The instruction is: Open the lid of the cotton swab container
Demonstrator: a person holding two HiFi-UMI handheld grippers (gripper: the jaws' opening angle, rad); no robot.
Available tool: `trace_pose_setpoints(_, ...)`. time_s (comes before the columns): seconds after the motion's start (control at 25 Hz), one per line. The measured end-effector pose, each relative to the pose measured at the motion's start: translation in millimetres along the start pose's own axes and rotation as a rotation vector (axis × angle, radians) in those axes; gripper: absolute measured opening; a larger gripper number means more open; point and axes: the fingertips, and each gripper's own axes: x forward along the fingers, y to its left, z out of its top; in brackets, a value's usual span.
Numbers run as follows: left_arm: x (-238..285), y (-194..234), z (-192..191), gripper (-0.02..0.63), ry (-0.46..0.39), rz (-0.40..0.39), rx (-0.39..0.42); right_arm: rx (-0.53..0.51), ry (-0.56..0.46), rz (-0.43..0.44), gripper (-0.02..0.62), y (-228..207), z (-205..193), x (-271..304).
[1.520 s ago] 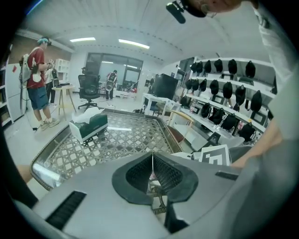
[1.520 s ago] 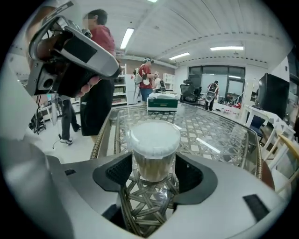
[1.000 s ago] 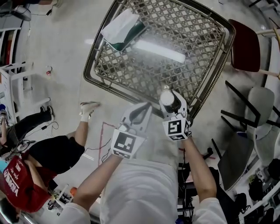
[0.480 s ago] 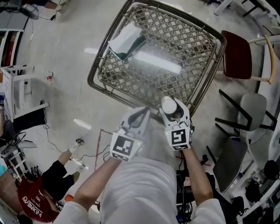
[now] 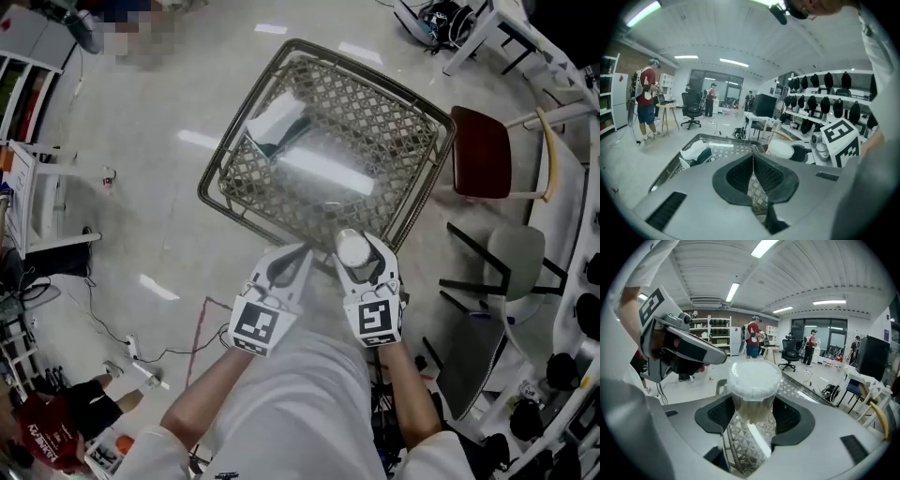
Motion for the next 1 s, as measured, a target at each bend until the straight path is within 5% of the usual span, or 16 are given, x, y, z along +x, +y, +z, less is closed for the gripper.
trace_pose_setpoints(0.44,-53,-6,77,0.006,-0.124,-0.026,-0.082,0.048,-0.038,-0.050,0.245,-1,92,-62)
trace_pose_setpoints(1.0,-88,-39,140,0.006,-0.260,-0.054,0.036,0.011,-0.113,-0.045,0.245,-10,145,-104)
